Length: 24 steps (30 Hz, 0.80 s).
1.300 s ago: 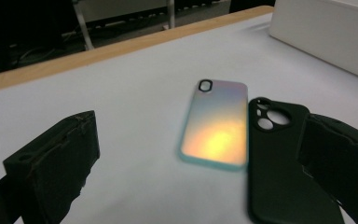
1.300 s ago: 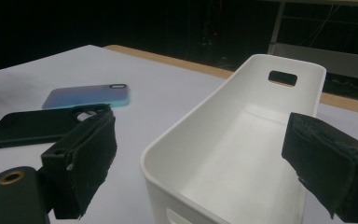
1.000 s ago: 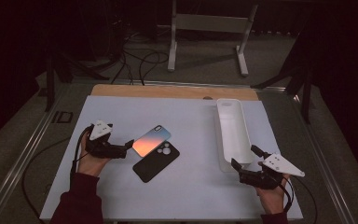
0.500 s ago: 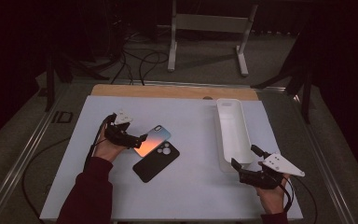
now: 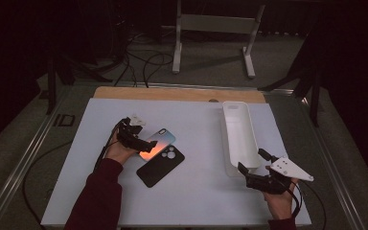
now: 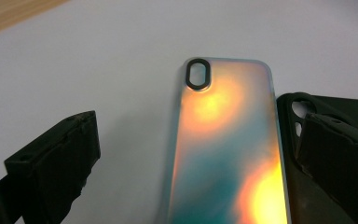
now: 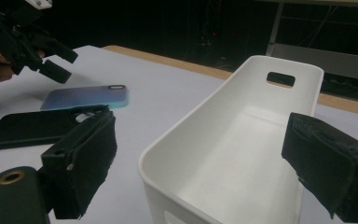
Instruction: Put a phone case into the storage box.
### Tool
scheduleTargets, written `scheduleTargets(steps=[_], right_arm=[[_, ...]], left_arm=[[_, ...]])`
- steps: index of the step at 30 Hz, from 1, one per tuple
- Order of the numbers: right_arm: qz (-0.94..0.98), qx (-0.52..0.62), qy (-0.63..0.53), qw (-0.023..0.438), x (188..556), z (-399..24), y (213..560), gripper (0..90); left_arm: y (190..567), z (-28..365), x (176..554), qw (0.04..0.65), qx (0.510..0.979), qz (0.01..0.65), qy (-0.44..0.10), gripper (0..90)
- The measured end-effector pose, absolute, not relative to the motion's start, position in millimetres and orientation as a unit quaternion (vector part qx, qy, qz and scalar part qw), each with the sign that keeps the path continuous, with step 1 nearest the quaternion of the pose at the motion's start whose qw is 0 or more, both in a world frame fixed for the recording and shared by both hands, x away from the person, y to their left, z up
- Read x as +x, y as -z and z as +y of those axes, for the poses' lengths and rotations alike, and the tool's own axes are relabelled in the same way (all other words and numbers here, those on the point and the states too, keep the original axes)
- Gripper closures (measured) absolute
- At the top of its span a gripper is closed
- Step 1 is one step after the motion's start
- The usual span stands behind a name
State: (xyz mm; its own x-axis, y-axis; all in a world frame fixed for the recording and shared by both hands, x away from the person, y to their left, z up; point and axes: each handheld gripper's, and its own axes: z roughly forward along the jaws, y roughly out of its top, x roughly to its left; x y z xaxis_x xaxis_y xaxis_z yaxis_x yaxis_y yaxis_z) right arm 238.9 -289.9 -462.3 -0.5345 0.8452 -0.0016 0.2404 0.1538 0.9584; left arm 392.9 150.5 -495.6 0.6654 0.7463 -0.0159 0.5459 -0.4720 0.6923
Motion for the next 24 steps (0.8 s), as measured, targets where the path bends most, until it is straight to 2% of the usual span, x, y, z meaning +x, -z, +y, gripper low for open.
scheduleTargets(steps=[14, 24], right_arm=[[0.702, 0.387, -0.523, 0.291, 239, -290, 462, 9.5], [0.702, 0.386, -0.522, 0.291, 239, -290, 462, 9.5]], left_arm=[[514, 136, 397, 0.313, 0.863, 0.376, -0.123, 2.2], [521, 132, 399, 0.300, 0.869, 0.378, -0.113, 7.4]])
